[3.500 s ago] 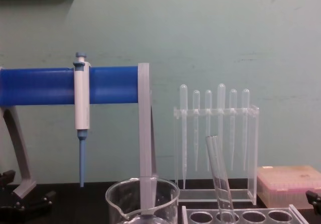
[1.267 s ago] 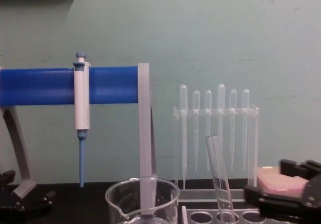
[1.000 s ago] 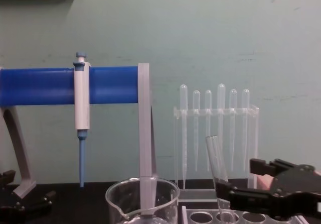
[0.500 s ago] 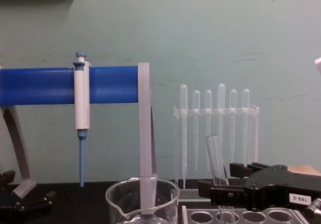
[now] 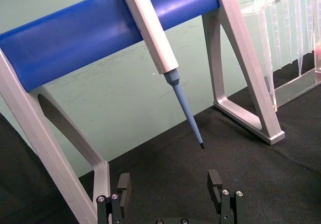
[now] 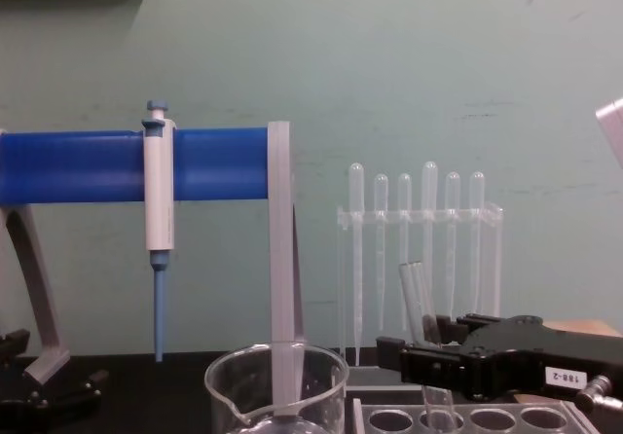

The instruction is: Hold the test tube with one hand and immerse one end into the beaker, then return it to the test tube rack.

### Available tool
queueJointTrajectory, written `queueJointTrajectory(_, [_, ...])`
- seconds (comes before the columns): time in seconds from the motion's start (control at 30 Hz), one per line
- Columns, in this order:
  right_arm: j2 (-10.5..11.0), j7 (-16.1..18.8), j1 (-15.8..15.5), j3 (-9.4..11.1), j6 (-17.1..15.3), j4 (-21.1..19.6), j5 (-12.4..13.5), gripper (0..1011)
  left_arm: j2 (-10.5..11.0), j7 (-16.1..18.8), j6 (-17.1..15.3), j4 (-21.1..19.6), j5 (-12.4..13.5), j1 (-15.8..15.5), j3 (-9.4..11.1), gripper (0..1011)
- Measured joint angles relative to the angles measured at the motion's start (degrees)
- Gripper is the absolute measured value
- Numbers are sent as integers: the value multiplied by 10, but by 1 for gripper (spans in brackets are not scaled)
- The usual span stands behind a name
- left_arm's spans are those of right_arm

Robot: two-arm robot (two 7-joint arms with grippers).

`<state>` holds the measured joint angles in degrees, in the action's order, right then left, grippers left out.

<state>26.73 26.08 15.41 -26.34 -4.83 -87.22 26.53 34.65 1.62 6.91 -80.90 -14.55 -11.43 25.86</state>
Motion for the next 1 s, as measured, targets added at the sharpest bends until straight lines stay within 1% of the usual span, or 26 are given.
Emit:
queueJointTrajectory(0.03, [-1,1,0,1,0,0,-1,695,0,0,0,0,0,0,0,1000])
queueJointTrajectory(0.13, [-2,2,-1,1,-1,1,-3,633,0,0,0,0,0,0,0,1000])
queueJointTrajectory(0.17, [-3,3,-1,2,-1,1,-3,575,0,0,0,0,0,0,0,1000])
queueJointTrajectory(0.23, [-4,4,-1,3,-1,1,-3,536,0,0,0,0,0,0,0,1000])
queueJointTrajectory(0.27, [-5,4,-2,3,-1,2,-4,478,0,0,0,0,0,0,0,1000])
queueJointTrajectory(0.33, [-5,5,-2,4,-1,2,-4,432,0,0,0,0,0,0,0,1000])
queueJointTrajectory(0.4, [-6,5,-3,6,0,1,-5,349,0,0,0,0,0,0,0,1000])
queueJointTrajectory(0.43, [-6,5,-4,7,0,0,-4,330,0,0,0,0,0,0,0,1000])
queueJointTrajectory(0.47, [-6,6,-5,9,2,-2,-4,287,0,0,0,0,0,0,0,1000])
queueJointTrajectory(0.5, [-6,6,-5,9,2,-2,-4,287,0,0,0,0,0,0,0,1000])
queueJointTrajectory(0.57, [-7,6,-8,13,4,-7,-1,233,0,0,0,0,0,0,0,1000])
queueJointTrajectory(0.8, [-7,6,-18,31,14,-33,20,227,0,0,0,0,0,0,0,1000])
queueJointTrajectory(1.0, [-5,1,-30,45,21,-67,36,227,0,0,0,0,0,0,0,1000])
